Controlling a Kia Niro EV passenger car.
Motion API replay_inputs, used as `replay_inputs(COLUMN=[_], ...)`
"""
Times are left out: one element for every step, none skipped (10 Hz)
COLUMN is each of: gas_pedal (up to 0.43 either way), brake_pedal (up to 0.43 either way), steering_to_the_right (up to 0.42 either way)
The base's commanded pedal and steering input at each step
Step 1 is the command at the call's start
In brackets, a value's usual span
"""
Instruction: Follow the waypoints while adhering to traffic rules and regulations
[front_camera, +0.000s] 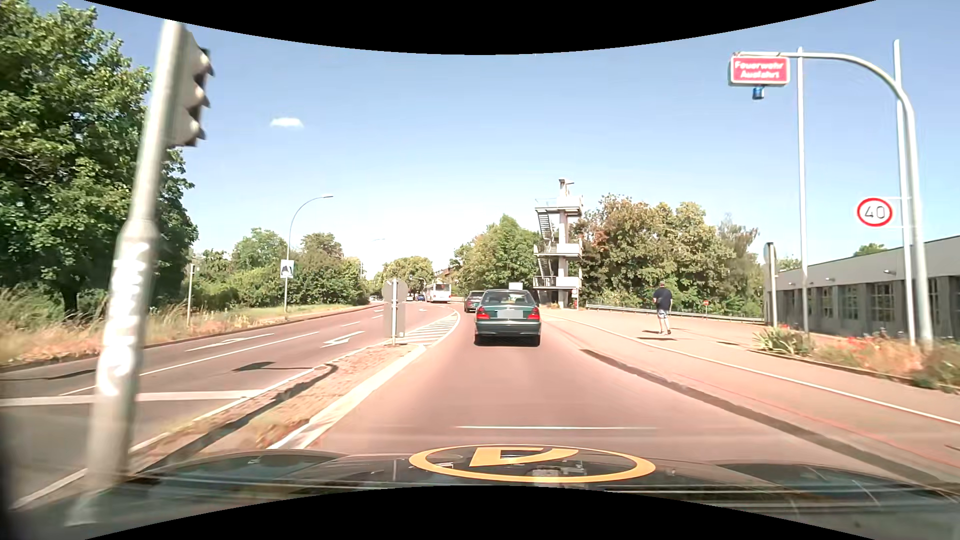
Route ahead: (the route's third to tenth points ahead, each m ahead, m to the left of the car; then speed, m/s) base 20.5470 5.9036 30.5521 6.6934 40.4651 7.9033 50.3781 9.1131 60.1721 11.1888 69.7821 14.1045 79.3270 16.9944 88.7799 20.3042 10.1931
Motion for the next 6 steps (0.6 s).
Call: replay_inputs(gas_pedal=[0.087,0.087,0.087,0.087,0.087,0.098], brake_pedal=[0.000,0.000,0.000,0.000,0.000,0.000], steering_to_the_right=[-0.016,-0.016,-0.016,-0.016,-0.015,-0.016])
